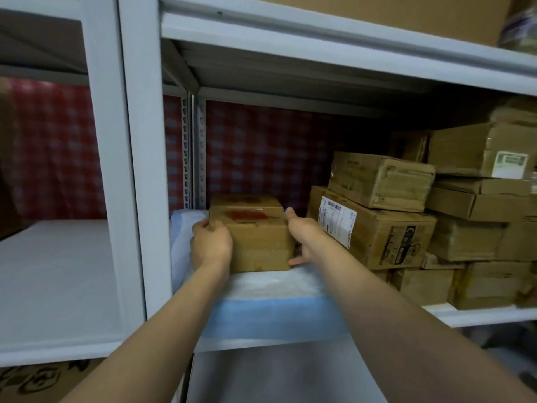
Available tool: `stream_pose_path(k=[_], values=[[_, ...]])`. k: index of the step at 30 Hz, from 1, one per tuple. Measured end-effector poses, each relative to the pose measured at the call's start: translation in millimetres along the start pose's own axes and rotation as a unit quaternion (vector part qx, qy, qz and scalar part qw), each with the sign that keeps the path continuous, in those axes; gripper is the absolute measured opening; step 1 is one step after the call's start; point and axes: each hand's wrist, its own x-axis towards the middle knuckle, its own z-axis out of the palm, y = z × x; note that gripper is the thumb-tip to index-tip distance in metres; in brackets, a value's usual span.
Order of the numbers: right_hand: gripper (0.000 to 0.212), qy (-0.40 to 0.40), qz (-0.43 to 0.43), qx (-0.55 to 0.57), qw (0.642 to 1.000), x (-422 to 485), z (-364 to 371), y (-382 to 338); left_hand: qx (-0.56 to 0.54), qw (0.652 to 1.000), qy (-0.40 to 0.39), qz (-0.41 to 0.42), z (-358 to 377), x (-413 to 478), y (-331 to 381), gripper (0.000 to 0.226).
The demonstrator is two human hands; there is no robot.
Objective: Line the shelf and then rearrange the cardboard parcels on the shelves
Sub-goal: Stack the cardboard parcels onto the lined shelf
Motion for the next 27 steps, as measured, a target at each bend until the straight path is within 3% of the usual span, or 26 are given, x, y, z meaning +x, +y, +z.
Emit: stream_pose_path(k=[5, 8, 11, 14, 16, 18, 21, 24, 27], values=[[0.061, -0.010, -0.050, -0.039, 0.998, -2.7, 6.0, 3.1, 0.069, 0.997, 0.015, -0.016, -1.8, 1.4, 4.4, 0.049], [0.059, 0.087, -0.142, -0.136, 0.977, -5.7, 3.4, 4.1, 0.119, 0.989, 0.054, 0.063, -1.3, -11.5, 13.5, 0.056], [0.043, 0.199, -0.297, -0.152, 0.921, -25.6, -8.7, -2.6, 0.129, 0.971, 0.081, 0.181, 10.4, -30.3, 24.3, 0.055], [0.032, 0.328, -0.434, -0.125, 0.830, -51.4, -29.9, -11.8, 0.129, 0.959, 0.063, 0.246, 28.7, -48.1, 36.4, 0.051], [0.038, 0.439, -0.451, -0.107, 0.770, -61.5, -52.2, -17.3, 0.118, 0.958, 0.043, 0.257, 39.2, -59.5, 44.1, 0.050], [0.053, 0.518, -0.409, -0.103, 0.745, -64.2, -82.9, -24.1, 0.106, 0.959, 0.021, 0.261, 48.6, -68.6, 51.4, 0.050], [0.079, 0.519, -0.327, -0.191, 0.766, -58.1, -125.5, -28.0, 0.087, 0.960, -0.019, 0.265, 65.4, -78.3, 66.7, 0.049], [0.071, 0.466, -0.286, -0.253, 0.798, -52.0, -142.2, -24.9, 0.053, 0.968, -0.080, 0.231, 88.8, -80.9, 86.3, 0.049], [0.065, 0.407, -0.275, -0.224, 0.842, -49.0, -146.3, -23.6, 0.029, 0.970, -0.134, 0.203, 114.4, -76.8, 98.7, 0.053]])
